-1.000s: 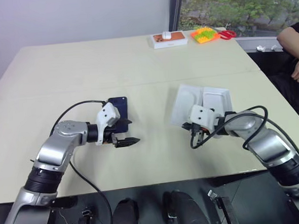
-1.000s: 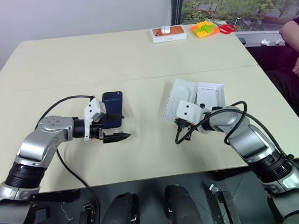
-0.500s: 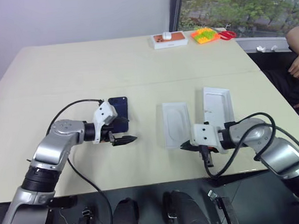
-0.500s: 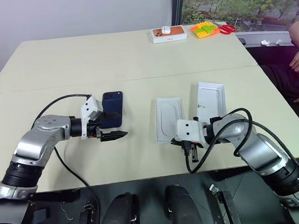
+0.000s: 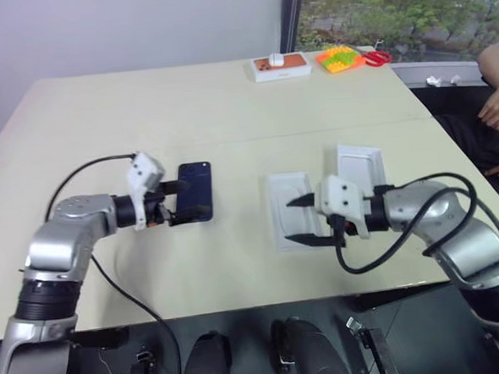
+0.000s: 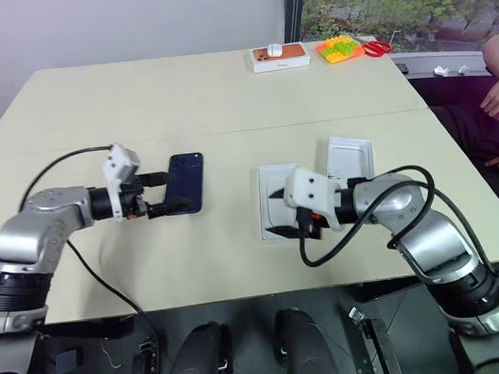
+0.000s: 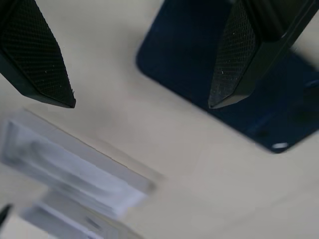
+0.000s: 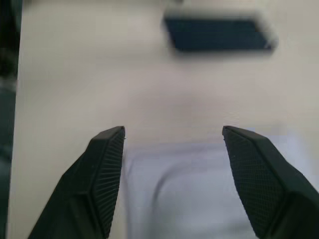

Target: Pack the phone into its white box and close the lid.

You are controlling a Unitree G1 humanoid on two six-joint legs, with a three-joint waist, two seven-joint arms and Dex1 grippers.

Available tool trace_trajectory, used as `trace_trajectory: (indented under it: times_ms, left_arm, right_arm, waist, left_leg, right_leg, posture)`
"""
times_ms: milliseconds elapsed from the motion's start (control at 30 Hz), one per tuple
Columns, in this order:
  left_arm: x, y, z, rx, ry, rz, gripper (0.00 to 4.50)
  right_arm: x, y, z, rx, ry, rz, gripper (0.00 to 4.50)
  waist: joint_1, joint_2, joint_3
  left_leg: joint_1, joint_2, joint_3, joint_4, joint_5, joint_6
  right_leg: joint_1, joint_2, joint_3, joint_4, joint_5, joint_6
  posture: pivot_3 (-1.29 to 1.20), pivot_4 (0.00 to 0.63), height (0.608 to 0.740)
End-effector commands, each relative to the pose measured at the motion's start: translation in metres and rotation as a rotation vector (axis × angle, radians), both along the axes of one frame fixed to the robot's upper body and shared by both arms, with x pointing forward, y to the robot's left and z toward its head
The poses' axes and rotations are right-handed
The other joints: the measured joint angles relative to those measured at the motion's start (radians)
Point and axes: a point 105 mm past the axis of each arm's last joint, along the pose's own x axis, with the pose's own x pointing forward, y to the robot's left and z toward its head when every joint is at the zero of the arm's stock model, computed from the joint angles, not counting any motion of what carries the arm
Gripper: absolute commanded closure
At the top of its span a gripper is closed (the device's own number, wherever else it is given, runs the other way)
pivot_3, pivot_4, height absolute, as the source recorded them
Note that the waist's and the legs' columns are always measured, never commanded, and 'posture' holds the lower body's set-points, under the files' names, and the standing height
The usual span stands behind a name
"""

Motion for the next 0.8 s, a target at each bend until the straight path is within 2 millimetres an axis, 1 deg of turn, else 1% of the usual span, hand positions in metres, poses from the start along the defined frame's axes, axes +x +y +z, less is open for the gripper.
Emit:
trace_trajectory:
  times_ms: [33,100,200,267,300,333,367,467,600,667,733,767,800]
  left_arm:
    - [0.014,0.024,0.012,-0.088,0.032,0.183,0.25]
    - [0.023,0.035,0.01,-0.144,0.08,0.289,0.86]
    - [0.036,0.047,0.013,-0.279,0.176,0.426,2.29]
    - [0.043,0.052,0.006,-0.291,0.256,0.503,3.25]
    - [0.045,0.053,0.003,-0.288,0.284,0.524,3.79]
    - [0.044,0.051,0.0,-0.274,0.311,0.522,4.22]
    - [0.044,0.049,-0.001,-0.264,0.327,0.518,4.22]
    - [0.044,0.04,-0.011,-0.263,0.454,0.519,4.22]
    - [0.048,0.039,-0.018,-0.305,0.53,0.551,4.22]
    - [0.046,0.034,-0.016,-0.354,0.553,0.512,4.22]
    - [0.044,0.031,-0.013,-0.418,0.579,0.48,3.7]
    - [0.044,0.032,-0.012,-0.436,0.59,0.479,3.37]
    - [0.043,0.034,-0.013,-0.458,0.607,0.485,2.94]
  right_arm:
    - [0.013,0.013,0.011,0.063,-0.025,-0.086,2.06]
    - [0.025,0.02,0.001,0.041,-0.018,-0.144,3.04]
    - [0.042,0.036,-0.015,0.019,0.001,-0.214,4.48]
    - [0.053,0.044,-0.022,0.009,-0.011,-0.266,4.5]
    - [0.057,0.046,-0.023,0.006,-0.018,-0.285,4.5]
    - [0.061,0.05,-0.024,0.004,-0.027,-0.296,4.5]
    - [0.064,0.053,-0.025,0.002,-0.033,-0.301,4.5]
    - [0.083,0.062,-0.03,-0.013,-0.051,-0.371,4.5]
    - [0.091,0.074,-0.038,-0.018,-0.053,-0.391,4.5]
    - [0.093,0.08,-0.041,-0.025,-0.07,-0.392,4.5]
    - [0.092,0.085,-0.045,-0.026,-0.072,-0.375,4.5]
    - [0.091,0.088,-0.046,-0.025,-0.071,-0.365,4.5]
    - [0.09,0.09,-0.047,-0.024,-0.074,-0.352,4.5]
  waist:
    - [0.0,0.0,0.0]
    - [0.003,0.0,0.0]
    - [0.003,-0.001,0.0]
    - [0.002,-0.001,0.0]
    - [0.001,-0.001,0.0]
    - [0.001,-0.001,0.0]
    - [0.0,-0.001,0.0]
    - [-0.002,-0.001,0.0]
    - [-0.002,-0.001,-0.001]
    - [-0.003,-0.001,-0.001]
    - [-0.004,-0.001,-0.001]
    - [-0.004,-0.001,-0.001]
    - [-0.005,-0.001,-0.001]
  left_leg:
    - [0.0,0.0,0.0,0.0,0.0,0.0]
    - [0.0,-0.001,0.0,0.0,0.0,0.0]
    - [-0.001,-0.002,0.0,0.002,0.0,0.0]
    - [-0.002,-0.002,0.0,0.002,0.0,0.0]
    - [-0.002,-0.002,0.0,0.002,0.0,0.0]
    - [-0.002,-0.002,0.0,0.002,0.0,0.0]
    - [-0.002,-0.002,0.0,0.002,0.0,0.0]
    - [-0.002,-0.002,0.0,0.001,0.0,0.0]
    - [-0.002,-0.002,0.0,0.001,0.0,-0.001]
    - [-0.002,-0.001,0.0,0.001,0.0,-0.001]
    - [-0.002,-0.001,0.0,0.001,0.0,-0.001]
    - [-0.002,-0.001,0.0,0.001,0.001,-0.001]
    - [-0.002,-0.001,0.0,0.001,0.001,-0.001]
  right_leg:
    - [0.0,0.0,0.0,0.0,0.0,-0.001]
    - [0.0,0.0,0.0,0.0,0.001,-0.001]
    - [0.0,-0.001,0.0,0.0,0.002,-0.002]
    - [0.0,-0.002,0.0,0.0,0.003,-0.004]
    - [0.0,-0.002,0.0,0.0,0.003,-0.004]
    - [0.0,-0.002,0.0,0.0,0.003,-0.004]
    - [-0.001,-0.002,0.0,0.0,0.003,-0.004]
    - [-0.001,-0.002,0.001,0.001,0.003,-0.004]
    - [-0.002,-0.002,0.0,0.003,0.003,-0.004]
    - [-0.002,-0.002,0.001,0.003,0.003,-0.005]
    - [-0.003,-0.003,0.001,0.003,0.003,-0.005]
    - [-0.003,-0.003,0.001,0.003,0.003,-0.005]
    - [-0.003,-0.003,0.001,0.003,0.003,-0.005]
  posture:
    - [0.0,0.15,0.74]
    - [0.0,0.15,0.74]
    - [0.0,0.15,0.74]
    - [0.0,0.15,0.74]
    - [0.0,0.15,0.74]
    - [0.0,0.15,0.74]
    - [0.0,0.15,0.74]
    - [0.0,0.15,0.74]
    - [0.0,0.15,0.74]
    - [0.0,0.15,0.74]
    - [0.0,0.15,0.74]
    - [0.0,0.15,0.74]
    - [0.0,0.15,0.74]
